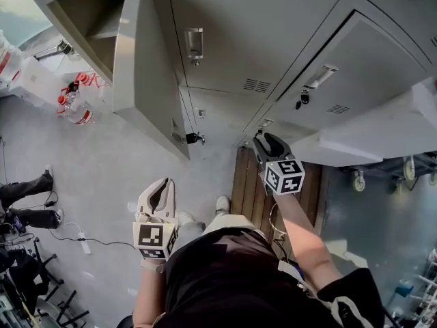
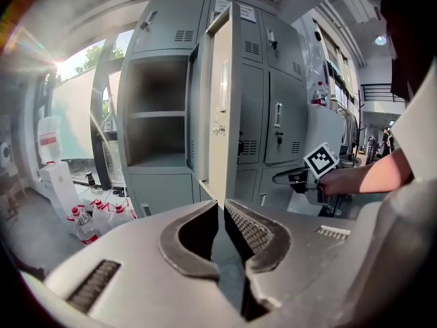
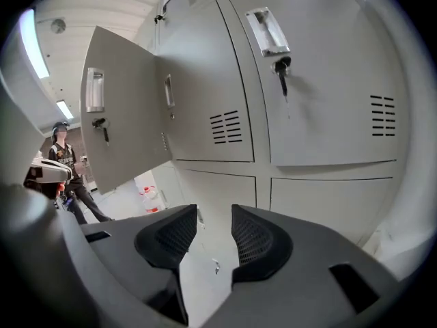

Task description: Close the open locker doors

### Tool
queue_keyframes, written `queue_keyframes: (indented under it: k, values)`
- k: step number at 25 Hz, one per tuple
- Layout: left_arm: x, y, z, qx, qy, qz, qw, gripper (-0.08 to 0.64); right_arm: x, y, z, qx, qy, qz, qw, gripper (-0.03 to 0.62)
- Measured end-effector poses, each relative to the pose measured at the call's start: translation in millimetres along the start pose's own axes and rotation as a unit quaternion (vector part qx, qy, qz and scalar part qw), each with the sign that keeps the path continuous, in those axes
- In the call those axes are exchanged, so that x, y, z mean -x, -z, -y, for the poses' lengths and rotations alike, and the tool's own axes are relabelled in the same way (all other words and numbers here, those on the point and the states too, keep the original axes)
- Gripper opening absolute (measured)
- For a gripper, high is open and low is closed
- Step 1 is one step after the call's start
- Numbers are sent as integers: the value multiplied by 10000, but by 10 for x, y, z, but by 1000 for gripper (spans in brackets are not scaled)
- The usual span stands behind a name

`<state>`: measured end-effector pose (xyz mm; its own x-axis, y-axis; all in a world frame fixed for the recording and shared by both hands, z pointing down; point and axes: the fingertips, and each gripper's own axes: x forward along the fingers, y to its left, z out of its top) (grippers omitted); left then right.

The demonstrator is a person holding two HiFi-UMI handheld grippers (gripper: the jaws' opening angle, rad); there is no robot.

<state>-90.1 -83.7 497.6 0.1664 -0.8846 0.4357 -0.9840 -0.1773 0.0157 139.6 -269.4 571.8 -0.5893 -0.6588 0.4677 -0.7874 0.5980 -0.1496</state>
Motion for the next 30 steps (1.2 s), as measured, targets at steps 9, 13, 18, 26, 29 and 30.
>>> queue_keyframes:
  k: [9, 13, 18, 26, 29, 30]
  values:
    - [-70, -381, 14, -200, 282, 361, 9987, 134, 630, -72, -618, -125, 0, 141, 9998, 162]
    - [-180, -462, 82, -353, 407, 465, 9975, 195, 877, 34, -761, -325, 143, 173, 9992, 156]
    - [-318, -616, 156, -518, 393, 584, 9962, 235, 1181, 220, -743, -523, 495, 160, 9973, 153]
    - [-500, -716, 153, -554, 192, 651, 9962, 245, 1597, 444, -632, -804, 1032, 123, 9913, 151]
    - [-545, -734, 102, -496, 144, 677, 9964, 245, 1675, 498, -638, -857, 1121, 100, 9899, 149]
    - [-550, -750, 72, -461, 110, 692, 9965, 245, 1685, 508, -650, -863, 1131, 94, 9898, 149]
